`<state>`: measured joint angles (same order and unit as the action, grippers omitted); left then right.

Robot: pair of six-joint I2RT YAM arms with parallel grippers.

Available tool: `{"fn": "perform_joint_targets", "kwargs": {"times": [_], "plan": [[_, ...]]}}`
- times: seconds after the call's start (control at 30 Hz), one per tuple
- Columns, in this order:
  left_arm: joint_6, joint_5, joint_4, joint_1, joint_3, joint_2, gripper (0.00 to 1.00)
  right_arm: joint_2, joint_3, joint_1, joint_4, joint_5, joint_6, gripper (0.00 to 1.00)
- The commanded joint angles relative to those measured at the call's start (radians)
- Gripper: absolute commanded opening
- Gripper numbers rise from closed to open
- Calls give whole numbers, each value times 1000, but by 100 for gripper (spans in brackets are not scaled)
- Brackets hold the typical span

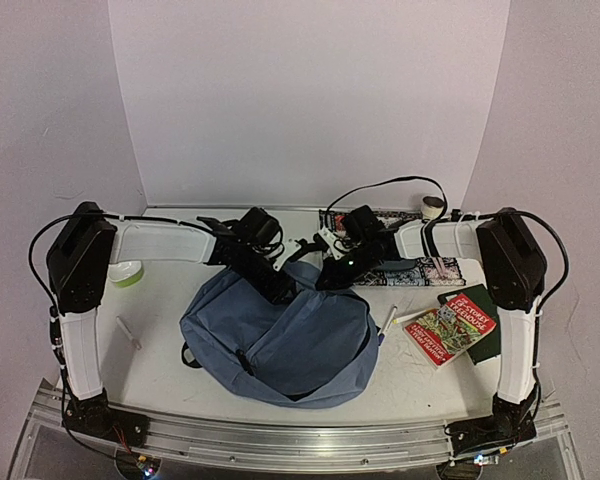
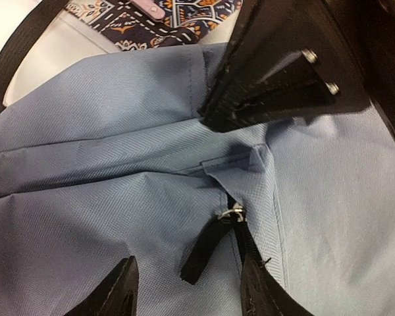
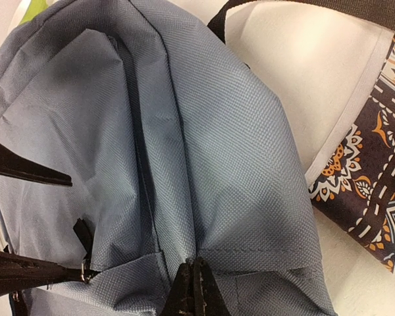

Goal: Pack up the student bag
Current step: Grab the student bag from the lower front pocket, then unzip the lower front pocket of the student bag.

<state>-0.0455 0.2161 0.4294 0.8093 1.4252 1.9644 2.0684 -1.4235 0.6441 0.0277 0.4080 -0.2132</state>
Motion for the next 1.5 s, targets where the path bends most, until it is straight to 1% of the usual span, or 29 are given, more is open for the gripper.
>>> {"fn": "perform_joint_targets", "kwargs": {"times": [0.0,0.23,0.33,0.43,0.5,0.53,0.63,0.73,0.8,0.83,1.13,1.47], "plan": [[-84,20,16,2,-27,-36,56,-25,-29,8,-3,46,12,0],[-110,95,35,6,-26,-19,59,-9,-47,8,-3,56,12,0],[-116,95,35,19,1,8,58,0,-58,8,-2,68,8,0],[-127,104,35,31,36,44,56,7,-67,8,-2,77,6,0],[-132,110,35,37,63,68,53,10,-69,8,-2,81,5,0],[-133,111,35,38,72,81,50,10,-69,8,-2,83,4,0],[-134,105,35,39,89,108,35,8,-68,8,-1,86,2,0],[-134,88,36,39,90,106,18,3,-64,8,-1,79,1,0],[-132,72,35,39,83,91,4,-2,-60,8,0,69,0,0],[-128,62,35,39,77,76,0,-5,-58,8,0,62,-1,0],[-78,8,38,39,-51,-83,0,-11,-48,-13,5,-11,-52,0],[-6,25,43,39,-195,-206,0,-22,-45,-51,11,-71,-113,0]]}}
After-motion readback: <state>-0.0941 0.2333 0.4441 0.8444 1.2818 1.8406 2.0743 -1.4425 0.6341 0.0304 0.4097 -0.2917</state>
